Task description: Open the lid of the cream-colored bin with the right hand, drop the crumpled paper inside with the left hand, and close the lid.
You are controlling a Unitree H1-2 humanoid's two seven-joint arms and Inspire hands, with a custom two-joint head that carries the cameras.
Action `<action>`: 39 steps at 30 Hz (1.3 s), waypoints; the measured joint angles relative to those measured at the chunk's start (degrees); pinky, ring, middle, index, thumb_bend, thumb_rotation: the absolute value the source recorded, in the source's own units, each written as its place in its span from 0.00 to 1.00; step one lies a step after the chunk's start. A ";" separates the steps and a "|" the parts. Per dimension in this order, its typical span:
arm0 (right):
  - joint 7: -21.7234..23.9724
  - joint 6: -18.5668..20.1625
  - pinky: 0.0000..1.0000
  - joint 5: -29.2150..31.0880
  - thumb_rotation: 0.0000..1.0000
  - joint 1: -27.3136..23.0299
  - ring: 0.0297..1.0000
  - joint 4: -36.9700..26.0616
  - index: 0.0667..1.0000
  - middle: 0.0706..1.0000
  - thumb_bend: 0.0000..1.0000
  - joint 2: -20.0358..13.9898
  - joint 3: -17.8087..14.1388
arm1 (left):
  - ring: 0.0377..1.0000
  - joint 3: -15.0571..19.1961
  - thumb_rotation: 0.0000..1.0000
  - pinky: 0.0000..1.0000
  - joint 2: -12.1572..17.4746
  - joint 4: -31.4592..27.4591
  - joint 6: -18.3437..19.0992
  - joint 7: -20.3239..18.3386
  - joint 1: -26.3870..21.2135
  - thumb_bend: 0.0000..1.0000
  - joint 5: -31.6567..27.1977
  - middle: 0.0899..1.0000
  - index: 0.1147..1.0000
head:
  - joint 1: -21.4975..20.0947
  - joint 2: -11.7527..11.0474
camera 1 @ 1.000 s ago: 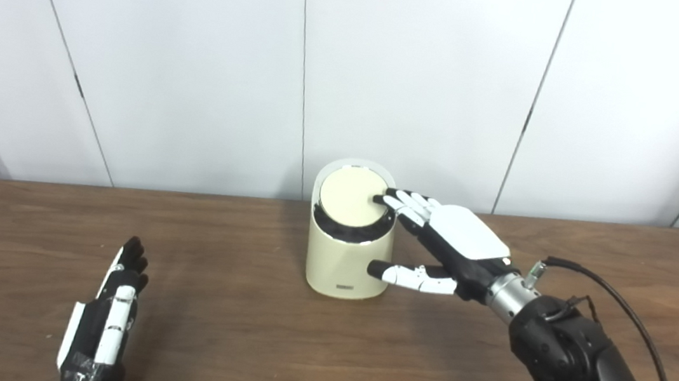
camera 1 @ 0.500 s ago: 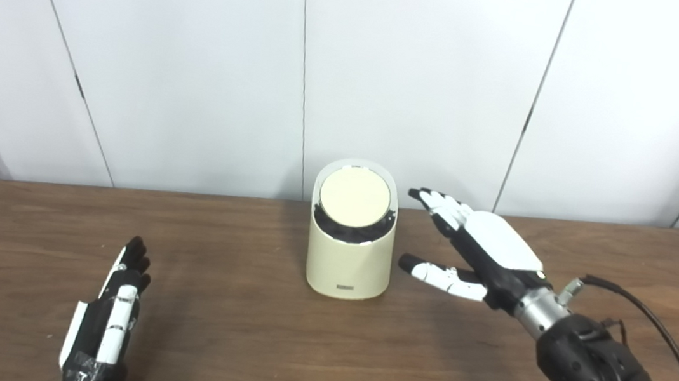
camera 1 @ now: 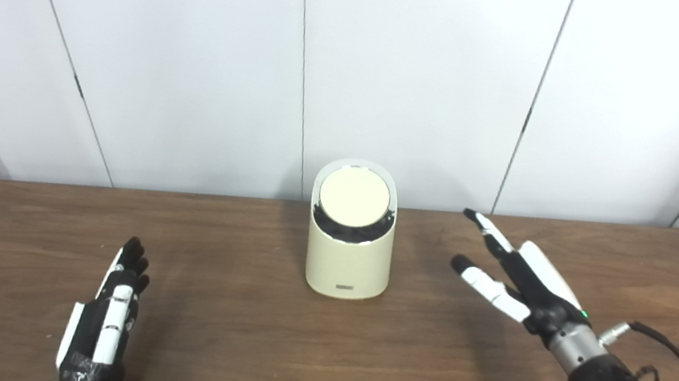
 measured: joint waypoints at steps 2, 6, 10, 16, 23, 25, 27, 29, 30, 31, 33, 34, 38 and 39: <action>-1.49 -0.55 0.95 2.23 1.00 1.17 0.98 0.49 0.99 0.99 0.55 0.49 -1.26 | 1.00 0.01 0.83 1.00 0.21 0.00 0.06 -0.16 0.07 0.45 -0.52 1.00 1.00 | -0.27 0.26; -3.59 -1.04 0.93 7.87 1.00 3.85 0.98 2.12 0.99 0.99 0.60 2.56 -3.60 | 1.00 0.10 0.81 1.00 0.50 -0.04 0.43 -0.70 0.14 0.47 -1.42 1.00 1.00 | -1.23 1.14; -4.21 -0.93 0.97 13.53 1.00 5.71 0.99 2.16 1.00 1.00 0.55 5.27 -4.99 | 1.00 0.19 0.82 1.00 0.70 -0.18 1.33 -1.12 0.31 0.48 -2.03 1.00 1.00 | -1.50 1.58; -7.61 -0.69 1.00 21.52 1.00 6.49 0.99 2.21 0.97 0.98 0.54 9.32 -8.66 | 1.00 0.43 0.82 1.00 0.73 -0.44 1.94 -1.13 0.33 0.49 -2.35 1.00 1.00 | -1.94 2.64; -10.28 -1.08 1.00 25.25 1.00 9.25 0.98 4.34 0.96 0.96 0.60 10.99 -9.78 | 1.00 0.63 0.84 1.00 0.77 -0.96 2.56 -1.12 0.62 0.48 -2.45 1.00 1.00 | -2.11 3.43; -10.42 -1.48 1.00 25.71 1.00 9.92 0.98 4.62 0.96 0.96 0.59 11.17 -9.72 | 1.00 0.62 0.83 1.00 0.88 -1.05 2.68 -1.16 0.77 0.49 -2.49 1.00 1.00 | -1.94 3.78; -10.58 -1.58 1.00 25.93 1.00 10.12 0.98 4.70 0.96 0.97 0.56 11.27 -9.69 | 1.00 0.64 0.82 1.00 0.86 -1.05 2.70 -1.24 0.78 0.49 -2.54 1.00 1.00 | -1.59 4.22; -11.09 -1.69 1.00 26.66 1.00 10.11 0.98 4.67 0.96 0.97 0.54 11.51 -9.74 | 1.00 0.64 0.83 1.00 0.86 -1.05 2.70 -1.24 0.82 0.49 -2.50 1.00 1.00 | -1.41 4.48; -11.24 -1.86 1.00 27.02 1.00 10.12 0.98 4.67 0.96 0.97 0.53 11.65 -9.76 | 1.00 0.65 0.84 1.00 0.86 -1.08 2.71 -1.22 0.87 0.49 -2.46 1.00 1.00 | -1.23 4.83; -11.39 -2.01 1.00 27.30 1.00 10.13 0.98 4.68 0.96 0.97 0.53 11.79 -9.76 | 1.00 0.64 0.85 1.00 0.87 -1.16 2.72 -1.19 0.91 0.48 -2.42 1.00 1.00 | -1.23 4.83; -11.68 -2.94 1.00 27.86 1.00 10.16 0.98 4.71 0.95 0.97 0.54 12.02 -9.74 | 1.00 0.61 0.88 1.00 0.86 -1.34 2.82 -1.13 1.01 0.46 -2.26 1.00 1.00 | -1.23 4.83; -11.82 -3.27 1.00 28.00 1.00 10.16 0.98 4.71 0.95 0.97 0.54 12.06 -9.74 | 1.00 0.61 0.89 1.00 0.84 -1.42 2.85 -1.12 1.05 0.46 -2.17 1.00 1.00 | -0.88 5.44; -12.39 -3.78 1.00 29.18 1.00 10.45 0.98 4.73 0.95 0.96 0.55 12.09 -9.76 | 1.00 0.63 0.89 1.00 0.57 -1.87 3.02 -1.10 1.29 0.44 -2.21 1.00 1.00 | 0.17 6.59; -12.46 -3.78 1.00 29.31 1.00 10.66 0.98 4.73 0.95 0.96 0.55 12.09 -9.75 | 1.00 0.63 0.89 1.00 0.52 -2.01 3.04 -1.11 1.48 0.44 -2.23 1.00 1.00 | 0.35 6.77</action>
